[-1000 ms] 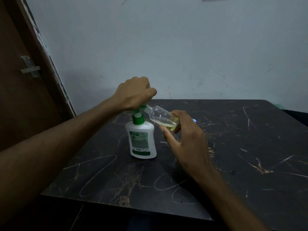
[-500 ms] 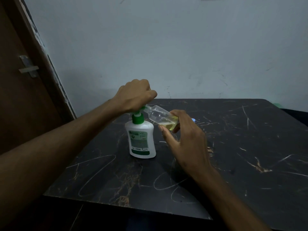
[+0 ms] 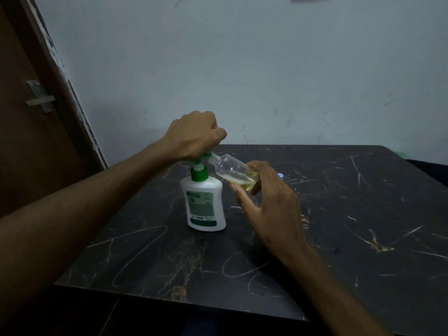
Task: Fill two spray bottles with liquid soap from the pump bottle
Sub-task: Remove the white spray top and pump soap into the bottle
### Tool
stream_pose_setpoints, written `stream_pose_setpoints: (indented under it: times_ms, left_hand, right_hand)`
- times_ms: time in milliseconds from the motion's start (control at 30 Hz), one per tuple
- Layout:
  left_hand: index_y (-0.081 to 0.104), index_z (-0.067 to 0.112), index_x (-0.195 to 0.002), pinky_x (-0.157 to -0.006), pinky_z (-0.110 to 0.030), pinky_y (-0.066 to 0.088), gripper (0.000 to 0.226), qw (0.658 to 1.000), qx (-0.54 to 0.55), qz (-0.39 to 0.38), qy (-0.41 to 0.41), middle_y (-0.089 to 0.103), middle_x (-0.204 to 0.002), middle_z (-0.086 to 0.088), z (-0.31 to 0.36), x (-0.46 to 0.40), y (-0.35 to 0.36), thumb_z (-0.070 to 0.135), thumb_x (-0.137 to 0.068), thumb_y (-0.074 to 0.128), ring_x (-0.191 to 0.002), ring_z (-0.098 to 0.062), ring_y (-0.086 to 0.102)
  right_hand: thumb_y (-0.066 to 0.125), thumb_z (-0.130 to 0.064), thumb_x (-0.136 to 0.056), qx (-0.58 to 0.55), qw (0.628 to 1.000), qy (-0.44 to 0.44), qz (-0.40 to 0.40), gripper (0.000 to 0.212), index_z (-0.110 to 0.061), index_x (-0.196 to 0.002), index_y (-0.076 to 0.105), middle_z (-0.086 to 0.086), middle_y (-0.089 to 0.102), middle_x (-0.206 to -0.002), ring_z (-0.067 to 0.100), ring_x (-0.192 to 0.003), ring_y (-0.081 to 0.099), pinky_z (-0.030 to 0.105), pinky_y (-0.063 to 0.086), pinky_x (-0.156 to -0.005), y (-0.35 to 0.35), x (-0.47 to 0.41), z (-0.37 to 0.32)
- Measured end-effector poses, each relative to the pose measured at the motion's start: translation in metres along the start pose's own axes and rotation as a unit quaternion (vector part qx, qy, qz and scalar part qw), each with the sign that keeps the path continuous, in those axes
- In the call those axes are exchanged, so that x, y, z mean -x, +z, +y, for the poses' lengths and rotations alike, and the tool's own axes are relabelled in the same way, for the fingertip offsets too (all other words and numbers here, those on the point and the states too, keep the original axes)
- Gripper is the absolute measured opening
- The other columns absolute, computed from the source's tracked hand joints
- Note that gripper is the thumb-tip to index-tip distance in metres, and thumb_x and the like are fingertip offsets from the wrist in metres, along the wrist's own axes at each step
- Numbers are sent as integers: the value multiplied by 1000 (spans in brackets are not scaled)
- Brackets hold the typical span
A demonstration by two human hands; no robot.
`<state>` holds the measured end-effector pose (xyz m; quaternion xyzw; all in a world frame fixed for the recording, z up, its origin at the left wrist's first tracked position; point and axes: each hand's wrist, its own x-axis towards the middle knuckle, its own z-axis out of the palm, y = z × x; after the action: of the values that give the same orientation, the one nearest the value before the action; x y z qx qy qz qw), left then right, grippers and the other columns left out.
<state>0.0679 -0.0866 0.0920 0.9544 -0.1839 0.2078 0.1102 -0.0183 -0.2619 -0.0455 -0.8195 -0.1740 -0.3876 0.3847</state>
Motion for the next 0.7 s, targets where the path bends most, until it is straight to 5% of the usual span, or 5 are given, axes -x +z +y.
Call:
stream_pose_setpoints:
  times_ms: [700]
  left_hand:
    - [27, 19, -61, -58, -38, 27, 31, 1000, -7, -15, -6, 37, -58, -2, -1, -2, -1, 40, -76, 44, -58, -24, 30]
  right_hand:
    - [69, -42, -96, 2, 1000, 1, -3, 40, -22, -127, 57, -10, 66, -110, 3, -86, 60, 21, 55, -72, 0, -1, 2]
